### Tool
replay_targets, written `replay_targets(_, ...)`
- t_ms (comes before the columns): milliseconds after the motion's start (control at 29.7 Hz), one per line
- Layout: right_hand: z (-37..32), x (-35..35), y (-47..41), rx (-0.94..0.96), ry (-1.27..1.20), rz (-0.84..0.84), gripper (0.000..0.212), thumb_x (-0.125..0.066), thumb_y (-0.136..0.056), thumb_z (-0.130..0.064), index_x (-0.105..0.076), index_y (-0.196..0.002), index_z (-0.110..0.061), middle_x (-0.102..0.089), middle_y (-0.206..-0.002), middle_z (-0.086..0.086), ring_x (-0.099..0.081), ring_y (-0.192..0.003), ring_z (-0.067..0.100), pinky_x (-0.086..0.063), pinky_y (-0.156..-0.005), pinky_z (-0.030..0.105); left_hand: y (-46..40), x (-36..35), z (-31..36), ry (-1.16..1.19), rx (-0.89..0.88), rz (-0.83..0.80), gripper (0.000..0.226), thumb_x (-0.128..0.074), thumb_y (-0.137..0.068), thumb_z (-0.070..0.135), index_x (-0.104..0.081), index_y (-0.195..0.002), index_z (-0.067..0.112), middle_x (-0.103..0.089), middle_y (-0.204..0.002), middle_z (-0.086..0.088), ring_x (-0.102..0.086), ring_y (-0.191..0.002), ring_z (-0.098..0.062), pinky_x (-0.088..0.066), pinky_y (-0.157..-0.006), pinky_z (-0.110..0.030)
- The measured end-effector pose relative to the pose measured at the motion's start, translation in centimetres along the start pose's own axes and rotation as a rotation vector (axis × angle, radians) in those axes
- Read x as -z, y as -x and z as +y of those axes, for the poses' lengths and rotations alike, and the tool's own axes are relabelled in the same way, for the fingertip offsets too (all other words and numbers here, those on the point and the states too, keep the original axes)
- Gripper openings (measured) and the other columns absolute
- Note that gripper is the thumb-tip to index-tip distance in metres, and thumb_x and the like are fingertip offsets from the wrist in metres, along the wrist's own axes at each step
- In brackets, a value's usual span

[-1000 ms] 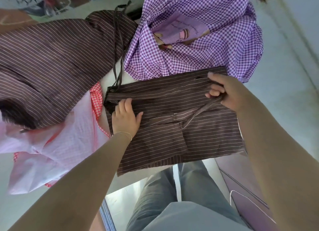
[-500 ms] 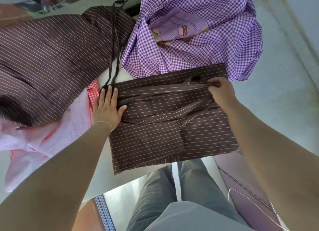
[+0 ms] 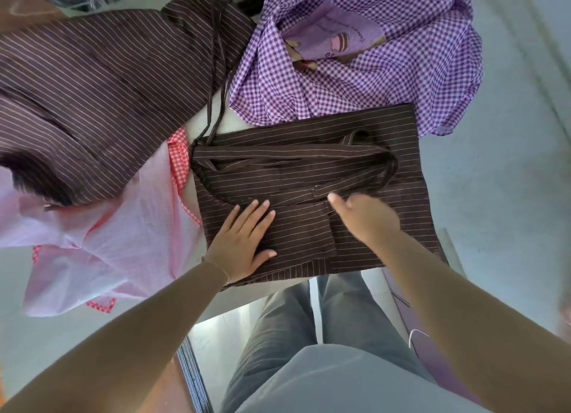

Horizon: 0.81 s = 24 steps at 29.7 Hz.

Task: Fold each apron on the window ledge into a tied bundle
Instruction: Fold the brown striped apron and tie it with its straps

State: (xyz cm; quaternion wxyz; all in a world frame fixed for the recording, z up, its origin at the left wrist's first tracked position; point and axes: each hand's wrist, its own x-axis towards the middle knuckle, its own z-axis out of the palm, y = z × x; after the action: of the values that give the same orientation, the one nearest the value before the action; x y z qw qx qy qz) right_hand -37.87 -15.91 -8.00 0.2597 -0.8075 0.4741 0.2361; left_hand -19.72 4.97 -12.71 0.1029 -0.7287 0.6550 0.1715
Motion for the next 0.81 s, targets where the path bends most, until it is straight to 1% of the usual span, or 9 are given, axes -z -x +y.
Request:
replay_targets(34, -0.3, -0.9, 0.5, -0.028, -0.020, -0.146, 0.064, -0.021, -0.093, -0.069, -0.054, -0.074, -0.018, -0.057, -0.064, -0.002, -0.058, -0.061, 0.013, -0.050, -0.061, 0.028, 0.6, -0.3, 0.0, 0.010, 0.023, -0.017, 0.073, -0.019, -0.095, 0.064, -0.023, -0.150, 0.016, -0.023, -0.158, -0.006, -0.018, -0.146, -0.025, -0.016, -0.118, -0.046)
replay_targets(101, -0.6, -2.2, 1.1, -0.046, -0.204, -0.275, 0.056, -0.040, -0.093, -0.062, -0.052, -0.064, -0.016, -0.058, -0.061, 0.000, -0.060, -0.062, 0.016, -0.047, -0.062, 0.025, 1.1, -0.3, 0.0, 0.035, 0.050, -0.031, 0.073, -0.016, -0.096, 0.063, -0.025, -0.150, 0.015, -0.024, -0.157, -0.007, -0.019, -0.146, -0.025, -0.013, -0.118, -0.045)
replay_targets(168, -0.9, -3.4, 2.2, -0.067, -0.450, -0.245, 0.040, -0.054, -0.094, -0.044, -0.055, -0.067, -0.014, -0.061, -0.066, 0.002, -0.061, -0.066, 0.018, -0.045, -0.060, 0.023, 1.8, -0.2, -0.2, 0.061, 0.033, -0.019, 0.074, -0.017, -0.096, 0.063, -0.026, -0.149, 0.013, -0.024, -0.157, -0.007, -0.018, -0.146, -0.025, -0.010, -0.119, -0.043)
replay_targets(269, -1.0, -4.7, 4.2, -0.055, -0.692, -0.118, 0.021, -0.055, -0.093, -0.031, -0.060, -0.081, -0.015, -0.066, -0.078, 0.004, -0.064, -0.077, 0.022, -0.050, -0.068, 0.028, 2.8, -0.1, -0.5, 0.095, -0.050, 0.030, 0.080, -0.020, -0.093, 0.068, -0.024, -0.149, 0.011, -0.024, -0.156, -0.008, -0.019, -0.145, -0.026, -0.014, -0.118, -0.045)
replay_targets(403, 0.0, -6.9, 5.2, -0.023, -0.371, 0.044, 0.019, -0.054, -0.094, -0.038, -0.053, -0.085, -0.022, -0.059, -0.085, -0.005, -0.058, -0.077, 0.011, -0.044, -0.066, 0.021, 3.9, -1.5, -0.5, 0.054, -0.221, -0.017, 0.091, -0.019, -0.087, 0.076, -0.006, -0.153, 0.014, -0.011, -0.159, -0.008, -0.008, -0.148, -0.026, -0.009, -0.119, -0.045)
replay_targets(471, 0.7, -7.8, 5.1, -0.038, -0.291, 0.120, 0.018, -0.058, -0.093, -0.039, -0.050, -0.091, -0.024, -0.056, -0.091, -0.005, -0.056, -0.079, 0.012, -0.045, -0.068, 0.023, 4.2, -2.4, -0.9, 0.034, -0.221, -0.077, 0.094, -0.020, -0.086, 0.079, 0.002, -0.153, 0.016, -0.005, -0.160, -0.007, -0.002, -0.148, -0.025, -0.006, -0.119, -0.044)
replay_targets(605, 0.9, -8.9, 5.3, -0.034, -0.202, 0.178, 0.025, -0.064, -0.089, -0.038, -0.051, -0.102, -0.021, -0.056, -0.099, -0.003, -0.056, -0.088, 0.014, -0.053, -0.075, 0.027, 4.7, -3.0, -1.7, -0.014, -0.198, -0.167, 0.093, -0.026, -0.085, 0.079, -0.007, -0.153, 0.017, -0.015, -0.158, -0.006, -0.019, -0.145, -0.028, -0.012, -0.116, -0.046)
replay_targets(740, 0.7, -9.5, 6.4, 0.311, 0.044, 0.540, 0.039, -0.076, -0.079, -0.025, -0.059, -0.112, -0.012, -0.060, -0.108, 0.009, -0.059, -0.099, 0.026, -0.055, -0.085, 0.038, 4.8, -2.5, -1.2, -0.047, -0.231, -0.142, 0.078, -0.036, -0.089, 0.066, -0.016, -0.151, 0.023, -0.025, -0.157, -0.005, -0.023, -0.144, -0.033, -0.020, -0.116, -0.053)
replay_targets(807, 0.1, -9.9, 6.8, 0.543, 0.104, 0.512, 0.047, -0.066, -0.084, -0.034, -0.055, -0.126, -0.015, -0.055, -0.127, 0.010, -0.051, -0.120, 0.030, -0.046, -0.100, 0.048, 4.8, -1.7, 0.1, -0.041, -0.198, -0.132, 0.076, -0.042, -0.090, 0.052, -0.005, -0.151, 0.027, -0.019, -0.159, -0.005, -0.016, -0.145, -0.036, -0.017, -0.114, -0.054)
